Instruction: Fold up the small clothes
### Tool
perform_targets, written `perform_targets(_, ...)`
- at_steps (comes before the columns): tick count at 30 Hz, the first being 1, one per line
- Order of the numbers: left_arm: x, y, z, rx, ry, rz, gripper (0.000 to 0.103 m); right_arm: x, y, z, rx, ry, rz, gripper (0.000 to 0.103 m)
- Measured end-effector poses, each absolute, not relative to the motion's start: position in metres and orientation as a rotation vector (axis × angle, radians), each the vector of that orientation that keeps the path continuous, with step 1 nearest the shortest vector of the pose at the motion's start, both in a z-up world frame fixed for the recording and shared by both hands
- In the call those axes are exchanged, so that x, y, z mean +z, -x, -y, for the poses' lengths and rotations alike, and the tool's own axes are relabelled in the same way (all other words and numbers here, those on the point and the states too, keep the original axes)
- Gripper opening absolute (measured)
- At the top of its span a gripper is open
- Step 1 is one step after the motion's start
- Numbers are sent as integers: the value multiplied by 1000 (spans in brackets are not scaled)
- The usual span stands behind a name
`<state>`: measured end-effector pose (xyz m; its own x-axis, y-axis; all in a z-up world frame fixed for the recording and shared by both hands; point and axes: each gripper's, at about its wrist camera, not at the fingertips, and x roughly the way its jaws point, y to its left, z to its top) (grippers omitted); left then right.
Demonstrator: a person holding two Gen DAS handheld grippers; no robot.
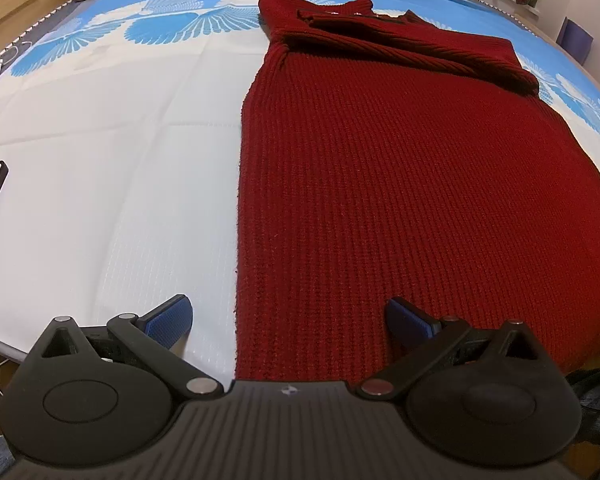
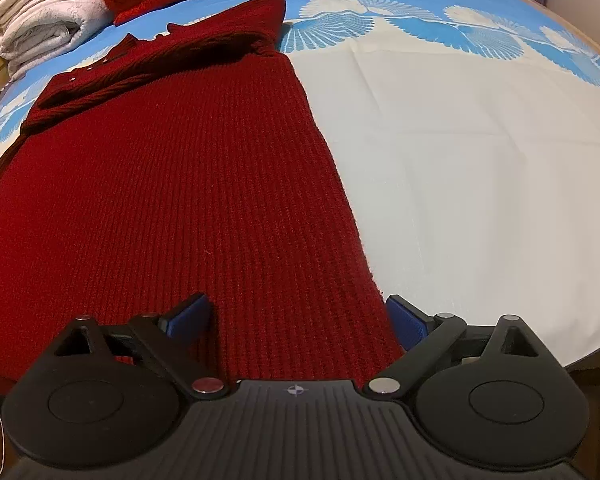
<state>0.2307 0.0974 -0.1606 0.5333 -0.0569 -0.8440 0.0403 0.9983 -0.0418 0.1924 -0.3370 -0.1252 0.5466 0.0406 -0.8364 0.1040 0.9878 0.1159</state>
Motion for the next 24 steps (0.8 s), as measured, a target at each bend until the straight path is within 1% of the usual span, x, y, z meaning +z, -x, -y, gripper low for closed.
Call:
perform_targets(5,-160,-231,-99,-56,31,-1028,103,-124,-189,332,-36,-170,-997,95)
perform_targets(6,-160,-232,-100,-57,36,-1036,103,-124,-188,332,-30,-177,-996,94)
perform_targets(7,-159,-233,-101,-57,46,-1044,103,-123,-187,332,-26,-185,-992,89)
perform_targets(8,-158,-232,-103,-56,66,-1046,101,-122,-185,332,-29,-190,-983,77)
perform_targets(9,-156,-231,-105,-56,86,-1041,97,-120,-183,334,-31,-205,-968,66)
perform_targets(10,-153,-230,-106,-62,97,-1029,80,-118,-182,337,-19,-233,-960,39)
perform_targets(11,-149,-228,-106,-84,108,-1016,55,-117,-181,341,1,-285,-963,23)
perform_targets(12,-147,-227,-107,-102,131,-1016,47,-117,-181,344,1,-325,-962,23)
perform_targets(13,-145,-225,-110,-87,150,-1010,28,-117,-180,345,-4,-336,-961,23)
perform_targets(14,-145,-223,-113,-74,165,-1006,18,-117,-180,345,-6,-334,-959,22)
perform_targets(15,-144,-223,-118,-81,196,-1007,14,-116,-180,344,-9,-331,-954,21)
perform_targets(17,-141,-220,-126,-82,255,-1009,11,-112,-177,343,-15,-336,-936,20)
perform_targets(24,-115,-183,-133,-124,286,-944,11,-86,-145,344,-11,-417,-845,19)
